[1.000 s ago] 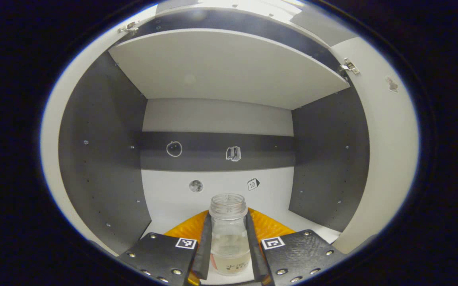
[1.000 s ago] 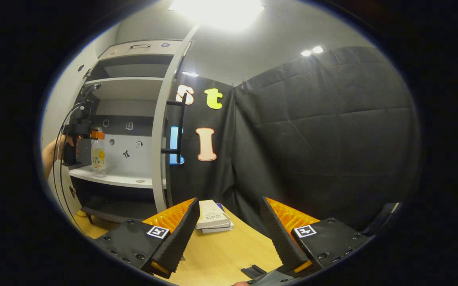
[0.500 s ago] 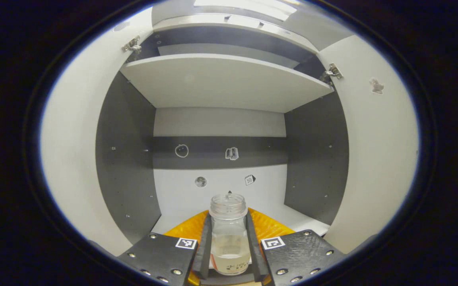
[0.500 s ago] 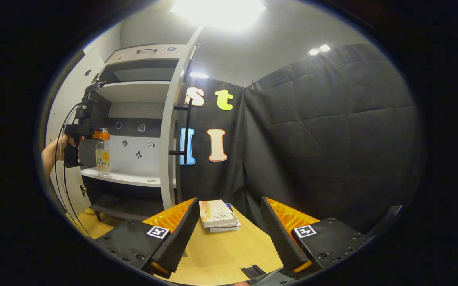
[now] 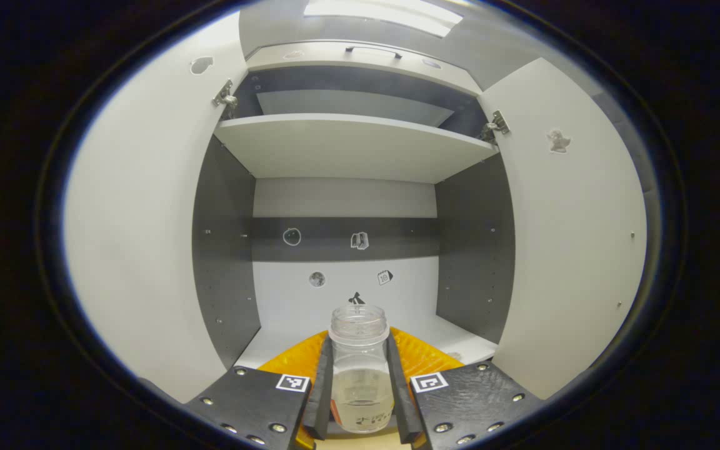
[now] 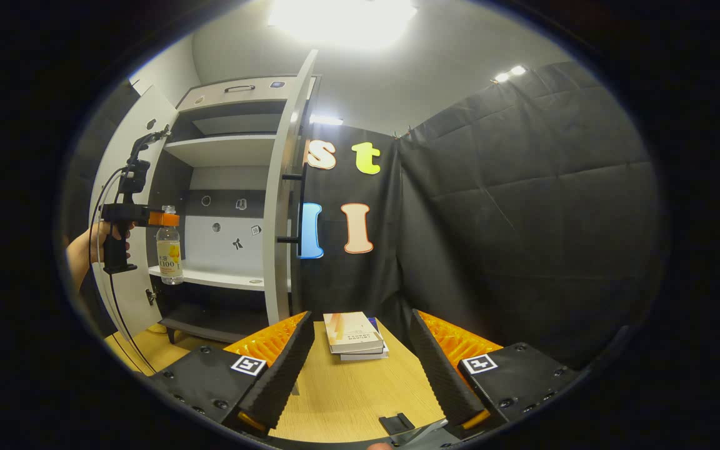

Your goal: Grasp the bottle in the cabinet with the left hand and place it on the coaster, then close the right door with the right hand and the left door with the left hand.

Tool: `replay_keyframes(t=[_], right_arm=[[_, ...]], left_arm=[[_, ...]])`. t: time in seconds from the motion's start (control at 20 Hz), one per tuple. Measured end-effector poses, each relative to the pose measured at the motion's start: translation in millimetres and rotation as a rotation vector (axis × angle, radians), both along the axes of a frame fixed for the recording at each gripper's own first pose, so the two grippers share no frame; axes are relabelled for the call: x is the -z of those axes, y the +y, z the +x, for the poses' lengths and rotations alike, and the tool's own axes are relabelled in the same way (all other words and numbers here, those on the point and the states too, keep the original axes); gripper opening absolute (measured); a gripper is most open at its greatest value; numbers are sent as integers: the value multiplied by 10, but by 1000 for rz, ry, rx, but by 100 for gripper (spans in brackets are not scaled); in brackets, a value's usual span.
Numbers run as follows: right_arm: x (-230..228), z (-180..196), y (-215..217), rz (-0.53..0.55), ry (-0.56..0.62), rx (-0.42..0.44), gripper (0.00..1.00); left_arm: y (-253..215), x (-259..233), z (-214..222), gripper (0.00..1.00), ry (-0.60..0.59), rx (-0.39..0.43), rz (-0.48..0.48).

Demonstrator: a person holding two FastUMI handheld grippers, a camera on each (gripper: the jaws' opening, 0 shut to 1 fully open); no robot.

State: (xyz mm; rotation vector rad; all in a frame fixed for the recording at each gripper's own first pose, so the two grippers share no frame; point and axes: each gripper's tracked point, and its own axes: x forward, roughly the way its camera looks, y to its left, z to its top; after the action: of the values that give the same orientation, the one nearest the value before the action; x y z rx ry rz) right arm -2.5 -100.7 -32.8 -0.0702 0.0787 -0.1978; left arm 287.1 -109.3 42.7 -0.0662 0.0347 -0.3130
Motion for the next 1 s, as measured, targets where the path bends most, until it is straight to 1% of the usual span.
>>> replay_keyframes(t=[0.35, 0.6, 1.0], right_arm=[[57, -196, -29, 2, 14, -55, 98], [105, -305, -6, 12, 17, -95, 98], [235, -449, 10, 13, 39, -130, 98]], left_arm=[[30, 189, -469, 44, 25, -16, -28], [20, 403, -746, 44, 59, -20, 3], [-76, 752, -1150, 44, 54, 2, -24]])
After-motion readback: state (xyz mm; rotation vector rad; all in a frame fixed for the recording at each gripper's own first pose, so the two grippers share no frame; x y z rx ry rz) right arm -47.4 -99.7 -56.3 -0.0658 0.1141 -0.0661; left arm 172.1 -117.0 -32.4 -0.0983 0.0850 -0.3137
